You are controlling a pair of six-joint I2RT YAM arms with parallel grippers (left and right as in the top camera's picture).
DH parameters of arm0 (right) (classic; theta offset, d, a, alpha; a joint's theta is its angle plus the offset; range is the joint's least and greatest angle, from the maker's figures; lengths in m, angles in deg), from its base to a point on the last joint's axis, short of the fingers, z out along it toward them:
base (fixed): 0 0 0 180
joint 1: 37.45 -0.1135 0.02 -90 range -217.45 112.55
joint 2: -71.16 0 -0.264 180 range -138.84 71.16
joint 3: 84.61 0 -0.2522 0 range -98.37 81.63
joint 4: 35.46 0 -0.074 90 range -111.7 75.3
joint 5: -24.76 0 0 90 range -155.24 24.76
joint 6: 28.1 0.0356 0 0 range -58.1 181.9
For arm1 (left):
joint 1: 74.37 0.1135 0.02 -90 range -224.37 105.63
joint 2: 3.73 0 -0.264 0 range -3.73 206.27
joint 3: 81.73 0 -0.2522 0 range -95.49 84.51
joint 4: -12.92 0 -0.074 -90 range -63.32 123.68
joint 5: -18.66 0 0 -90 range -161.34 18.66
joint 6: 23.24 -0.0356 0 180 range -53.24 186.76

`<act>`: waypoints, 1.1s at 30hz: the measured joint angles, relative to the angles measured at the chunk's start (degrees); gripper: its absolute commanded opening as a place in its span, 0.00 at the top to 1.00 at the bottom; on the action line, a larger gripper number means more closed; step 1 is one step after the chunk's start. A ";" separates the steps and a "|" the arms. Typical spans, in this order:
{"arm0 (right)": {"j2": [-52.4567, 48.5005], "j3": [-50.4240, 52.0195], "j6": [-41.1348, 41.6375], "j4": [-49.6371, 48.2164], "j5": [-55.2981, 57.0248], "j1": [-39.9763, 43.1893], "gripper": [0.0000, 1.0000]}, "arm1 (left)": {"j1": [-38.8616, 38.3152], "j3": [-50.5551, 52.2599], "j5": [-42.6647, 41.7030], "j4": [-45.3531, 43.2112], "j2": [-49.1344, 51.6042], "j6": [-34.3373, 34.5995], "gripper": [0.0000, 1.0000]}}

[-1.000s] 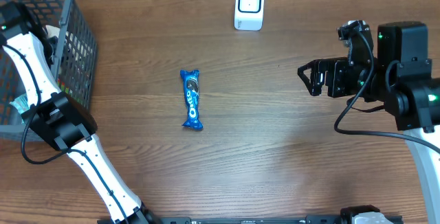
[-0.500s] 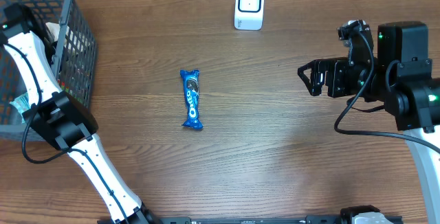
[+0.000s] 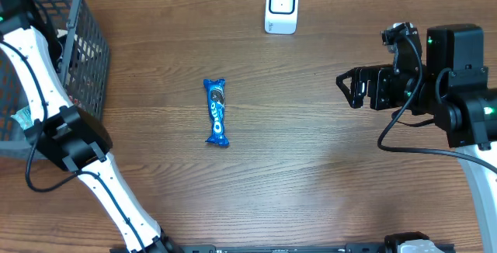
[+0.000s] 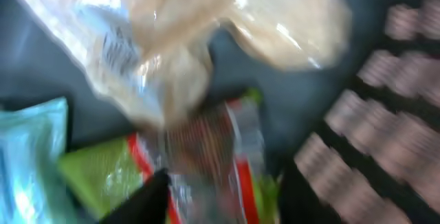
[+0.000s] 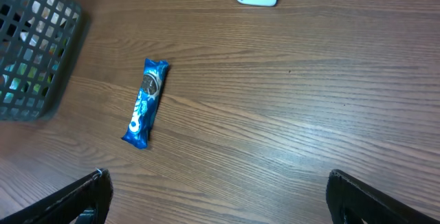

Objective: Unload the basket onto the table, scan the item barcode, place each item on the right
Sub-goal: 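Grasp the green candy bag with the left gripper and lift it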

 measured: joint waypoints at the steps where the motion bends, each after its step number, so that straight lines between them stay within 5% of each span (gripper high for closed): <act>1: 0.00 0.00 0.00 0.00 0.00 0.00 0.01 | -0.07 0.00 -0.11 1.29 -1.20 0.04 0.38; 8: 0.00 0.00 0.02 -0.07 0.00 0.02 0.00 | 0.50 0.68 -0.50 10.62 -4.50 3.54 0.16; 26: 0.00 0.00 0.04 -0.42 -0.02 0.00 0.00 | 0.46 28.09 0.17 -10.10 -6.40 9.40 0.18; 30: 0.00 0.00 0.02 -0.42 -0.07 0.00 0.00 | 0.44 32.13 0.50 -13.99 -8.15 10.49 0.28; 31: 0.00 0.00 0.00 -0.44 -0.17 0.00 0.00 | 0.44 33.03 0.59 -14.75 -8.48 10.75 0.41; 32: 0.00 0.00 -0.02 -0.44 -0.24 0.00 0.00 | 0.42 33.81 0.57 -15.45 -8.81 10.86 0.73; 33: 0.00 0.00 0.00 -0.44 -0.26 0.00 0.00 | 0.37 34.34 0.55 -15.87 -9.03 11.04 0.87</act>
